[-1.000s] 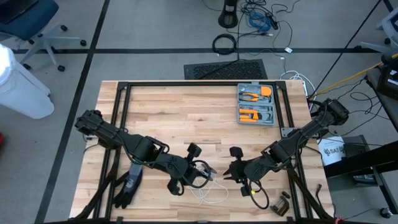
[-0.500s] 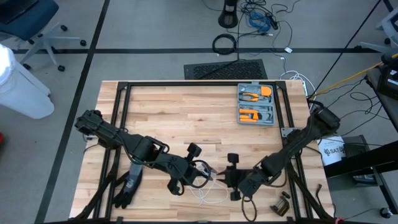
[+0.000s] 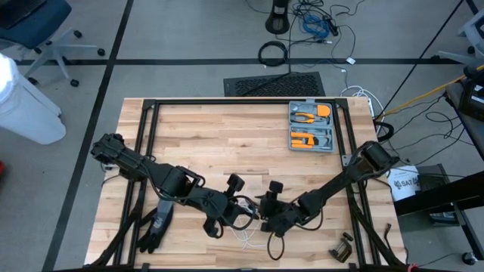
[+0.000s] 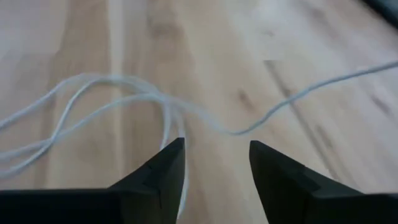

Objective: Coil cords
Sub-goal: Coil the white wire onto the spool

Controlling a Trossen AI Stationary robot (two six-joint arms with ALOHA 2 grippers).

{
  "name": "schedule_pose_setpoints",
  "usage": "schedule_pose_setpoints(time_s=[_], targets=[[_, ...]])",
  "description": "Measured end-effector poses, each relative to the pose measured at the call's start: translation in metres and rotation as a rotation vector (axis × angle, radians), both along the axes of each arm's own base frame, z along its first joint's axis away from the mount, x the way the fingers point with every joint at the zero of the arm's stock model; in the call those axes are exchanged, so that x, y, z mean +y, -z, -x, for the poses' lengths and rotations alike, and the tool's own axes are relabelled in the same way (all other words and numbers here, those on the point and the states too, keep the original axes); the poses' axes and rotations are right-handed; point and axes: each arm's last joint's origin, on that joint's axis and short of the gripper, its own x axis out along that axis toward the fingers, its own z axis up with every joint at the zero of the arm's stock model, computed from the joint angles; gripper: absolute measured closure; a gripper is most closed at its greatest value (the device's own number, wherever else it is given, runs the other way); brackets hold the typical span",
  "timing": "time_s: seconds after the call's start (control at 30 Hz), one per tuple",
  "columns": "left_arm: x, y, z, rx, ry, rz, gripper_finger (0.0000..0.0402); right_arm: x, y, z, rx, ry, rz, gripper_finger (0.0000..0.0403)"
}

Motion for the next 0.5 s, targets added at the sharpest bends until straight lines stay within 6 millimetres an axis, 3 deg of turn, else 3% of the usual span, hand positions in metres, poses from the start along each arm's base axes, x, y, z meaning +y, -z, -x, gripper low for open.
schedule_pose_setpoints(time_s=[0.2, 0.5], targets=[[0.0, 0.0, 0.0, -0.005, -0.01, -0.009, 0.0402, -0.001, 0.001, -0.005, -0.108, 0.106, 0.016, 0.0257], [0.001, -0.003, 0.002, -0.011, -0.012, -0.007, 0.0402, -0.006, 0.016, -0.009, -0.08, 0.131, 0.024, 0.027]])
